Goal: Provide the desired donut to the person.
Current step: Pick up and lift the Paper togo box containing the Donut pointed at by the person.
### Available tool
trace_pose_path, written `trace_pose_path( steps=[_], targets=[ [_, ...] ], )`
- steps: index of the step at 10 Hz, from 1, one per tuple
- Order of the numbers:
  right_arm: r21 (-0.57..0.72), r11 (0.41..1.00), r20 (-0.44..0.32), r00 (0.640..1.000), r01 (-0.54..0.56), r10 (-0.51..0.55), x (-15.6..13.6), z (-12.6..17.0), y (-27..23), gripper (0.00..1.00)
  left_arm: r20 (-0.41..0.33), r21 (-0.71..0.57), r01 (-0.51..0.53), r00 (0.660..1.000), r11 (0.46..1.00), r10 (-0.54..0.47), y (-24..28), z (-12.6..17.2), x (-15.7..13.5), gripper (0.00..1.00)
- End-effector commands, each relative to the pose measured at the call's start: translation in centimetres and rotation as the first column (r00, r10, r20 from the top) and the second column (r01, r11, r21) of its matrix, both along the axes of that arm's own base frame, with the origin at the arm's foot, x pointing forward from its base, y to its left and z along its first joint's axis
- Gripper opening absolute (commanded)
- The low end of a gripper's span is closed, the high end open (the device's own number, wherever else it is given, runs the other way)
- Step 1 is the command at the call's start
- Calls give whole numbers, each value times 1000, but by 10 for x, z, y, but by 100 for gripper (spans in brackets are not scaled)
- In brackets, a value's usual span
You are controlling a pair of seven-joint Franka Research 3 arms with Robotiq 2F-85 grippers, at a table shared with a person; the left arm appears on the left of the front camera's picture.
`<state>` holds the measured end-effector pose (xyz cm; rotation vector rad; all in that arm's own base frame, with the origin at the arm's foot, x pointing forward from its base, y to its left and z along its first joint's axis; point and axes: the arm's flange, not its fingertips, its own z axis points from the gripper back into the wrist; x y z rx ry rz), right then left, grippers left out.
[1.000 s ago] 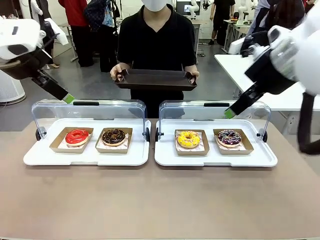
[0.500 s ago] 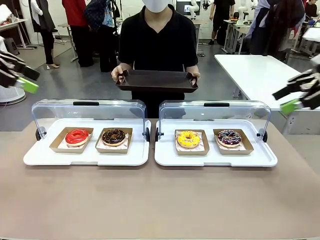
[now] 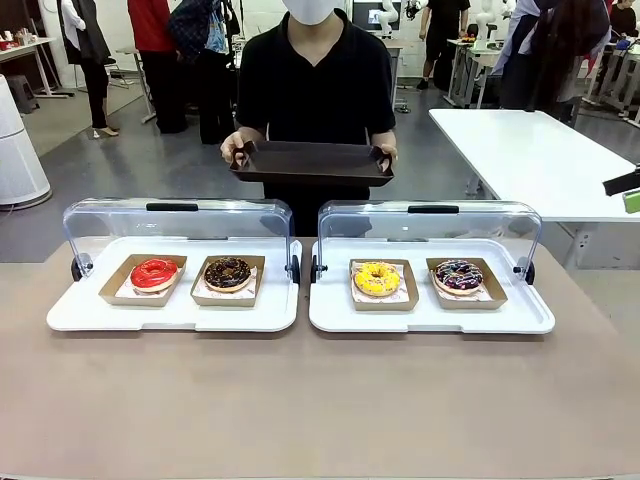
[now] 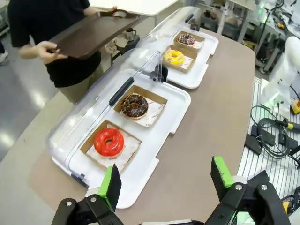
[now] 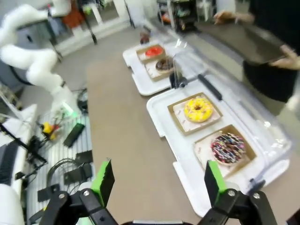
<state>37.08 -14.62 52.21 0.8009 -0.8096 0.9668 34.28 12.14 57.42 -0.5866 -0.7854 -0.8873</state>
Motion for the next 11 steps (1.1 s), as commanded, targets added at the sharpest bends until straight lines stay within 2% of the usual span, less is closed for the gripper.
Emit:
trace_pose_path(
  steps=[1, 4, 7, 8, 11],
  targets=[
    [35, 999, 19, 1000, 14, -15, -6, 5, -9, 100, 4, -54, -21, 1000, 998, 21, 19, -17, -7, 100],
    [40, 996, 18, 997, 77, -77, -18, 1, -24, 100, 4, -92, -64, 998, 994, 64, 47, -36, -21, 100],
    [10, 996, 25, 996, 87, -87, -26, -1, -25, 100, 27, -68, -101, 994, 993, 103, 49, -33, -35, 100],
    [17, 995, -6, 996, 94, -94, -24, 4, -34, 100, -15, -82, -99, 995, 992, 98, 58, -36, -28, 100],
    [17, 995, -6, 996, 94, -94, -24, 4, -34, 100, -15, -82, -99, 995, 992, 98, 58, -36, -28, 100]
  ],
)
